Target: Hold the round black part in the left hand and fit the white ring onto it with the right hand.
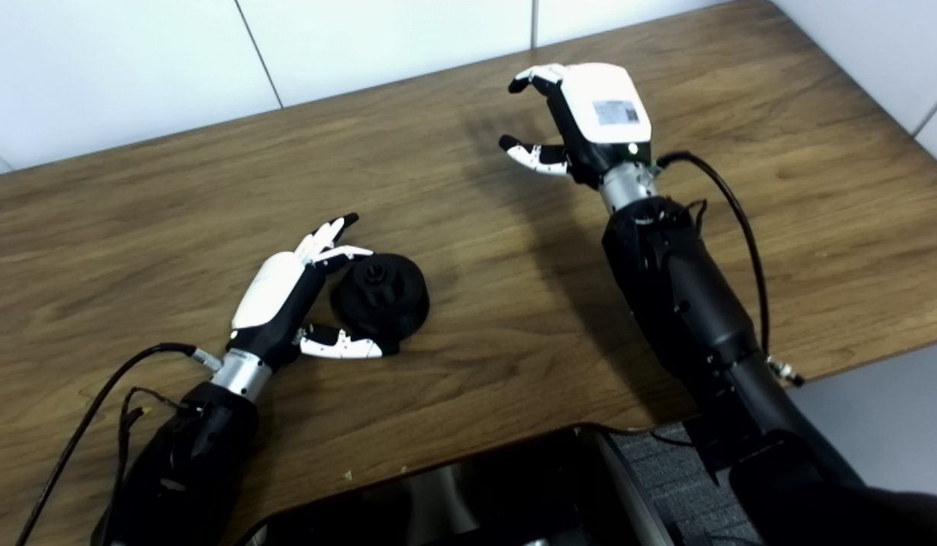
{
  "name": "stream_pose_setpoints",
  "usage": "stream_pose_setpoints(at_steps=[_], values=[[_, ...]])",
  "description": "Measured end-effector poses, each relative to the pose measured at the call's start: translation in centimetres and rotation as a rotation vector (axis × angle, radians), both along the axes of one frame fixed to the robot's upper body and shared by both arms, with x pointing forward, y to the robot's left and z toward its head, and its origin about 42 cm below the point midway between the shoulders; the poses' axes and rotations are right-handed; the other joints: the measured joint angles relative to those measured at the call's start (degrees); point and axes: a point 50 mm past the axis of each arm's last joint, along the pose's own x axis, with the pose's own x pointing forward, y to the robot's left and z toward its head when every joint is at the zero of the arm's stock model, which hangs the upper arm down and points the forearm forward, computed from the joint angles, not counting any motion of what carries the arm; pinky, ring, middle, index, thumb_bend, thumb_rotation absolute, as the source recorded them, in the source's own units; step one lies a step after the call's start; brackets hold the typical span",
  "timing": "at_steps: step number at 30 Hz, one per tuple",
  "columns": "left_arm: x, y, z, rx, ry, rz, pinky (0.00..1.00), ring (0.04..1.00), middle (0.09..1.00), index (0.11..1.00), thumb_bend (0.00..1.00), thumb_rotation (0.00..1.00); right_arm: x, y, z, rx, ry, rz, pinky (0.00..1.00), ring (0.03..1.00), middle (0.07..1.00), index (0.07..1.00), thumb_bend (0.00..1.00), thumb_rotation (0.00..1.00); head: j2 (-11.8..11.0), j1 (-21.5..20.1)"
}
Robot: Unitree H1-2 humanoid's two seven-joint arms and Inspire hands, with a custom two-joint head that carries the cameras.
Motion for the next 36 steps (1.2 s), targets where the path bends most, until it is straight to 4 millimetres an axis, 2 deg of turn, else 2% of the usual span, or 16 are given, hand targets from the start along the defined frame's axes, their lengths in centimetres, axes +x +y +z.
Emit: stream_pose_setpoints(at_steps=[3, 9, 18, 23, 27, 32, 36], values=[[0.0, 0.1, 0.0, 0.001, 0.000, 0.001, 0.99, 1.000, 1.000, 0.644, 1.00, 0.31, 0.9, -0.9, 1.5, -0.073, 0.037, -0.049, 0.92, 0.912, 0.860, 0.791, 0.61, 0.51, -0.18, -0.26], [-0.1, 0.1, 0.0, 0.000, -0.001, 0.001, 0.99, 1.000, 1.000, 0.643, 1.00, 0.30, 2.8, -1.9, 4.6, -0.135, 0.052, -0.113, 0.93, 0.926, 0.864, 0.806, 0.67, 0.46, -0.35, -0.09], [-0.1, 0.2, 0.0, 0.000, -0.001, 0.001, 1.00, 1.000, 1.000, 0.639, 1.00, 0.28, 4.3, -4.2, 4.3, -0.162, 0.134, -0.184, 0.95, 0.936, 0.866, 0.816, 0.68, 0.43, -0.61, 0.44], [-0.1, 0.3, 0.0, 0.000, -0.002, 0.001, 1.00, 1.000, 1.000, 0.638, 1.00, 0.28, 5.6, -5.7, 5.5, -0.185, 0.152, -0.217, 0.95, 0.928, 0.856, 0.817, 0.67, 0.37, -0.70, 0.88], [-0.1, 0.3, 0.0, 0.000, -0.002, 0.002, 1.00, 1.000, 1.000, 0.638, 1.00, 0.30, 6.4, -6.3, 6.2, -0.187, 0.190, -0.228, 0.99, 0.950, 0.874, 0.843, 0.65, 0.35, -0.79, 1.23], [-0.1, 0.3, 0.0, 0.001, -0.001, 0.002, 1.00, 1.000, 1.000, 0.638, 1.00, 0.31, 7.3, -6.9, 5.3, -0.153, 0.291, -0.223, 0.97, 0.939, 0.854, 0.850, 0.69, 0.37, -0.79, 1.76], [-0.1, 0.3, 0.0, 0.001, -0.001, 0.002, 1.00, 1.000, 1.000, 0.637, 1.00, 0.30, 7.8, -7.7, 4.7, -0.142, 0.332, -0.223, 0.95, 0.934, 0.844, 0.862, 0.67, 0.39, -0.88, 2.02]])
